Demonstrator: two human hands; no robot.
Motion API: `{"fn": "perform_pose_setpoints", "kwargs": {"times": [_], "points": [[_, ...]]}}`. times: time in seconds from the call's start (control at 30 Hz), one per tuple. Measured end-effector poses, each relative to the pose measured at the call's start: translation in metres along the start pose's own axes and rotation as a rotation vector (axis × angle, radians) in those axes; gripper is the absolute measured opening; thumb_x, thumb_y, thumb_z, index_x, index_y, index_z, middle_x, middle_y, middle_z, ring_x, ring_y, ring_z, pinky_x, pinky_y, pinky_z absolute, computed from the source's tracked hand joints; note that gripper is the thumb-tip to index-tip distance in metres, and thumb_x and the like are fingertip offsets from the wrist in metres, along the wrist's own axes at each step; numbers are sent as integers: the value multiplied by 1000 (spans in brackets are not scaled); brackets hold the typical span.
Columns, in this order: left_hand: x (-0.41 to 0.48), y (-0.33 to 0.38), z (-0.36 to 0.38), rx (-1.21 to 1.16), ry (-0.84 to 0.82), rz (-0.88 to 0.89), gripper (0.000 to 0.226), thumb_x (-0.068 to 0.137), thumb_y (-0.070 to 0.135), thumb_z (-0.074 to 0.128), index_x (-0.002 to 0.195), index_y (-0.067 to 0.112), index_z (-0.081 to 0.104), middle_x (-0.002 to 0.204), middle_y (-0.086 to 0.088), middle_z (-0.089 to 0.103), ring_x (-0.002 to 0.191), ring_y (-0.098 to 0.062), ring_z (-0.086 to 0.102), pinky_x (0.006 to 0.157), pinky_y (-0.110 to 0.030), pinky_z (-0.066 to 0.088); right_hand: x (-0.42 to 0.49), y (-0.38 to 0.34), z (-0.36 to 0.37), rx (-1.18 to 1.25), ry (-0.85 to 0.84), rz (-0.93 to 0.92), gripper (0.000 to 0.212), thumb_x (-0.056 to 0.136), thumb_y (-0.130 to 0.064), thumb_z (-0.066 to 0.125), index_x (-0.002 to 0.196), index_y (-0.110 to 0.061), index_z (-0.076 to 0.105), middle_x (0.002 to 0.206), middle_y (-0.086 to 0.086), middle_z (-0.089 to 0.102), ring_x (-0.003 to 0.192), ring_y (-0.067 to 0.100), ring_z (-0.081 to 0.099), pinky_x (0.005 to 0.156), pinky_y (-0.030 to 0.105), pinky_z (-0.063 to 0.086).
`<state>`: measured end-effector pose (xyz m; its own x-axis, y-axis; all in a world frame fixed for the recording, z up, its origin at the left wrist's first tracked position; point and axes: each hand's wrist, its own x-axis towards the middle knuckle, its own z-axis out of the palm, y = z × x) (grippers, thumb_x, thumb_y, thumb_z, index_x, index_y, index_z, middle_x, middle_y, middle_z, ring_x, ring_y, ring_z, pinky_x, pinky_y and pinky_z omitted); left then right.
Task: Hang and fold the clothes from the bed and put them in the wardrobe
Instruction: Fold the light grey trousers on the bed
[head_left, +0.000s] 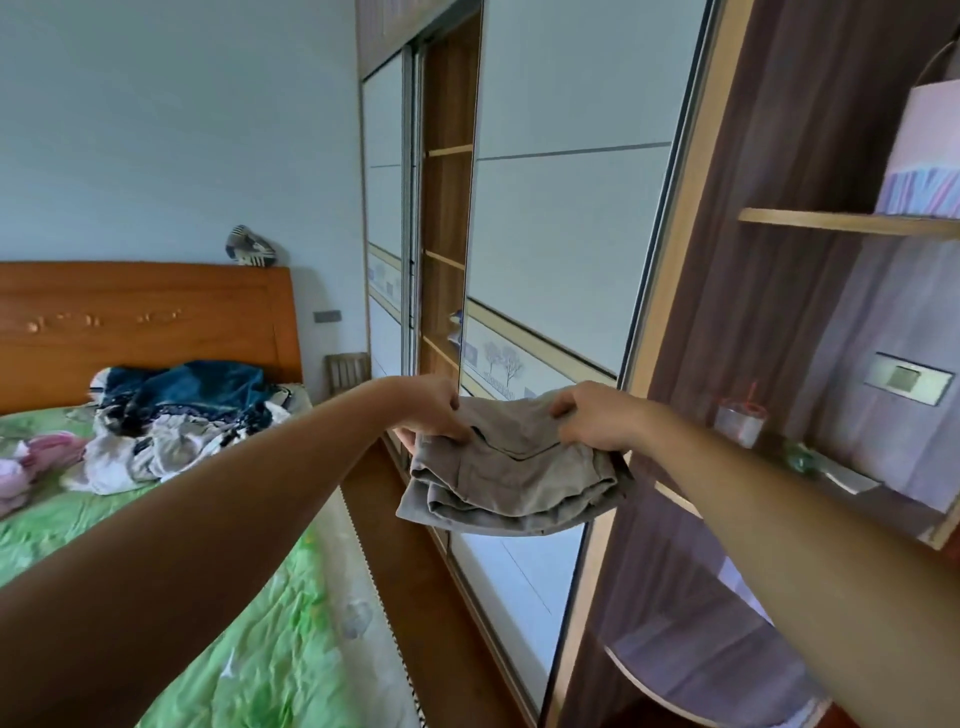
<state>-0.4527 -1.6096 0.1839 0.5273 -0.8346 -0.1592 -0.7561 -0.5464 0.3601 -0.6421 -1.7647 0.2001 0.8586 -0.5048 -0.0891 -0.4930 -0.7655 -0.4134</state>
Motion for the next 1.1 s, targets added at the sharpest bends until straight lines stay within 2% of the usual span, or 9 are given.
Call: {"fn": "perform_pose_setpoints", "kwargs": {"times": [0.1, 0.17, 0.27, 0.37, 0.47, 0.6, 0.67, 0.93, 1.1], "points": [[54, -8, -16, 14, 30, -31, 43, 82, 47, 73, 107, 12, 66, 113, -12, 69, 92, -21, 68, 85, -38, 59, 61, 11, -16, -11, 0, -27, 30, 81, -18, 61, 106, -35, 62, 106, -5, 67, 91, 11, 62, 73, 24, 51], [85, -12, -27, 2, 40, -68, 47, 82, 47, 72, 111, 11, 67, 112, -11, 69, 93, -22, 69, 85, -38, 60, 99, 16, -25, -6, 3, -49, 27, 84, -17, 61, 104, -36, 60, 98, -8, 62, 83, 6, 57, 66, 21, 47], [121, -17, -42, 27, 24, -107, 40, 83, 46, 70, 108, 16, 65, 117, -12, 68, 94, -20, 65, 80, -31, 54, 149, 24, -32, 0, -6, -50, 29, 86, -15, 59, 111, -28, 65, 105, -2, 63, 84, 12, 57, 81, 31, 55], [157, -25, -49, 20, 46, -170, 48, 83, 45, 70, 114, 9, 67, 112, -12, 69, 94, -22, 67, 73, -31, 57, 201, 31, -34, -7, -20, -85, 34, 87, -11, 57, 119, -18, 67, 119, 11, 64, 96, 22, 58, 95, 38, 54], [174, -39, -54, -2, 80, -247, 48, 84, 43, 70, 117, 8, 66, 107, -10, 68, 92, -23, 67, 67, -30, 58, 243, 28, -30, -7, -45, -164, 37, 88, -10, 55, 123, -14, 66, 119, 15, 65, 105, 28, 63, 97, 44, 54], [184, -68, -63, -83, 130, -343, 30, 82, 36, 73, 92, 8, 66, 92, -9, 68, 85, -29, 71, 59, -32, 55, 293, 10, -20, 3, -55, -302, 33, 88, -4, 53, 115, -9, 70, 111, 18, 68, 103, 33, 65, 93, 47, 56], [187, -80, -69, -88, 153, -390, 31, 81, 34, 72, 92, 6, 68, 92, -11, 69, 85, -28, 70, 63, -33, 55, 313, 1, -14, 12, -86, -343, 33, 89, -3, 51, 116, -6, 69, 112, 20, 68, 104, 35, 64, 94, 48, 55], [237, -132, -97, -164, 197, -499, 30, 80, 32, 73, 96, 8, 68, 93, -10, 68, 85, -31, 71, 52, -30, 56, 412, -35, -8, -25, -121, -422, 34, 96, -11, 53, 128, -16, 64, 131, 15, 55, 114, 32, 57, 100, 41, 50], [299, -192, -130, -157, 215, -503, 24, 82, 34, 72, 94, 15, 66, 88, -6, 68, 74, -22, 69, 47, -24, 50, 502, -71, 1, -41, -126, -424, 31, 95, -15, 55, 124, -17, 66, 126, 11, 63, 111, 29, 61, 100, 41, 51]]}}
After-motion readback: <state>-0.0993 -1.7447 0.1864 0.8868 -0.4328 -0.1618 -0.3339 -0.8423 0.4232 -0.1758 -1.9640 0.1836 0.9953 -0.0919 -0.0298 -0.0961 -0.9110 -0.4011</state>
